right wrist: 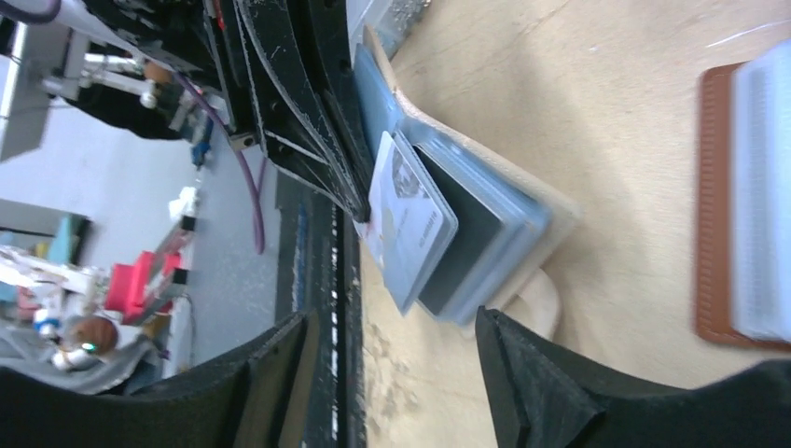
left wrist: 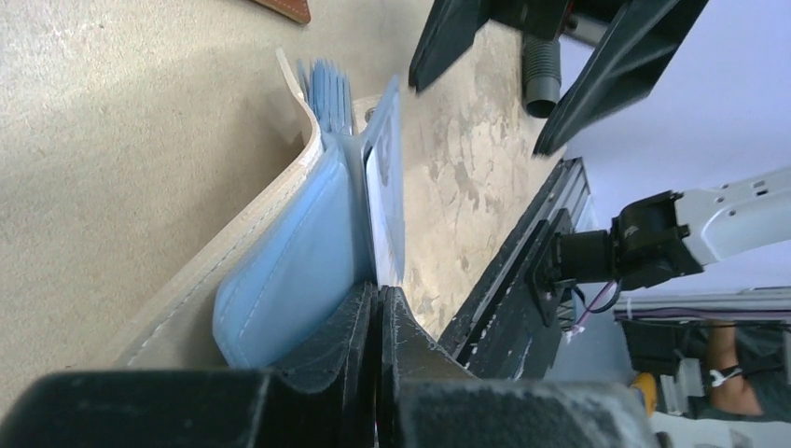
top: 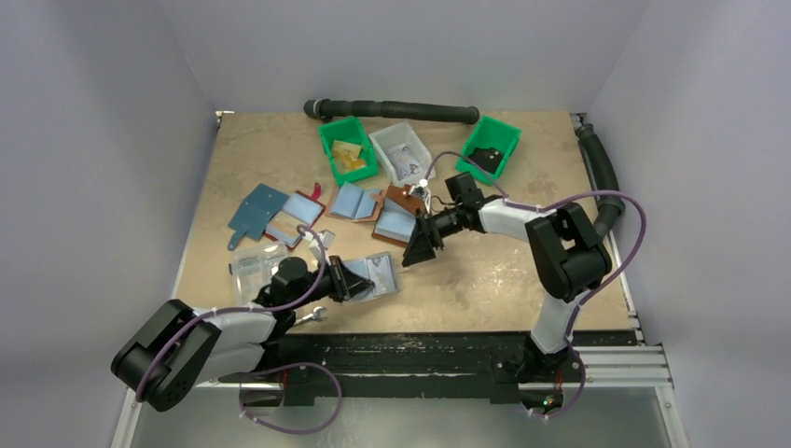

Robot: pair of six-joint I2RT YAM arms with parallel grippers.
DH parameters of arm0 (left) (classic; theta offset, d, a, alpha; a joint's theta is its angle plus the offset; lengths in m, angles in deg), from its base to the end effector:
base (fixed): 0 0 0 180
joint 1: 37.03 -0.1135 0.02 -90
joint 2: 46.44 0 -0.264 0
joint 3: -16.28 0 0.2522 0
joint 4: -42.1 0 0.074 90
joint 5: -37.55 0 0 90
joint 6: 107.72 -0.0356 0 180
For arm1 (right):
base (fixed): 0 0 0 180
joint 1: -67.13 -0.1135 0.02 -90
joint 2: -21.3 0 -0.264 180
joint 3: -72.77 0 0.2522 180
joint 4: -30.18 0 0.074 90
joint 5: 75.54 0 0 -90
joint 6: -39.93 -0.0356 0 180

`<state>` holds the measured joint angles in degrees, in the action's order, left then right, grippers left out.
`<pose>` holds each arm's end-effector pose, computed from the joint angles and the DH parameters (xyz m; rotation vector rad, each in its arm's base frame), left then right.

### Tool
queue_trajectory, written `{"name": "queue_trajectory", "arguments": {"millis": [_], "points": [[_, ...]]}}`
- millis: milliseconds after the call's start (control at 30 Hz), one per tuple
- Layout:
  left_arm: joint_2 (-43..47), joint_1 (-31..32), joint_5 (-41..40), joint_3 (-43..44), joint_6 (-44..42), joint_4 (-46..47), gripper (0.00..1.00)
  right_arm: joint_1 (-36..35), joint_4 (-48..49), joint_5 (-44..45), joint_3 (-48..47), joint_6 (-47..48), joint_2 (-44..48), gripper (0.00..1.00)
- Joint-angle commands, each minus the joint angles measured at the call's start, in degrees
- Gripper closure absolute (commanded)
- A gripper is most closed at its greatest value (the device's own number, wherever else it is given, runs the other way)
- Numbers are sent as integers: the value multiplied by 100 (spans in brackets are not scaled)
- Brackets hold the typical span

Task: Take the credit cards out of the card holder
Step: Remove the credit card from the card holder.

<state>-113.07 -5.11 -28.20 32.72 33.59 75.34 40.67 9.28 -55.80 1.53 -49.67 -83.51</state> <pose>0.1438 -0.1068 0.1311 -0.0238 2.0878 -1.3455 0.2963 0.1849 0.1593 -1.0279 2.0950 1.7249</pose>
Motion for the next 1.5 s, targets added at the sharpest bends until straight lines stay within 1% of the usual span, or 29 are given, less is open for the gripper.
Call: {"name": "queue_trajectory", "arguments": {"millis": [0,67,100,233,333,433,600,733,833,967,1233,1333,1467], "points": [[412,172,54,386,-694,-360,100,309,-1305,201,-438,1909,551,28],[535,371,-41,554,-1047,-669,100,334,-1685,636,-432,2501,687,25],[578,445,-63,611,-1165,-730,100,327,-1799,692,-402,2779,724,23],[695,662,-15,702,-1591,-734,100,330,-2012,725,-338,3376,747,17],[730,802,10,716,-1867,-747,100,330,-2525,860,-421,4254,778,13],[707,992,37,717,-2138,-660,100,330,-2631,995,-298,4757,865,13],[621,1171,95,785,-2433,-544,100,325,-2779,1023,-284,5082,951,13],[528,1264,236,813,-2504,-303,100,313,-2742,1096,-243,5119,1015,14],[435,1339,246,832,-2548,-191,100,215,-2822,1214,-234,5259,1054,17],[285,1392,281,840,-2541,17,100,23,-3116,1099,-298,5625,1108,21],[93,1441,256,883,-2555,202,100,-209,-3469,1054,-389,5965,1000,34],[26,1447,238,901,-2564,234,100,-355,-3568,1031,-428,6053,910,42],[-26,1444,204,897,-2573,248,100,-453,-3868,991,-604,6246,723,61]]}}
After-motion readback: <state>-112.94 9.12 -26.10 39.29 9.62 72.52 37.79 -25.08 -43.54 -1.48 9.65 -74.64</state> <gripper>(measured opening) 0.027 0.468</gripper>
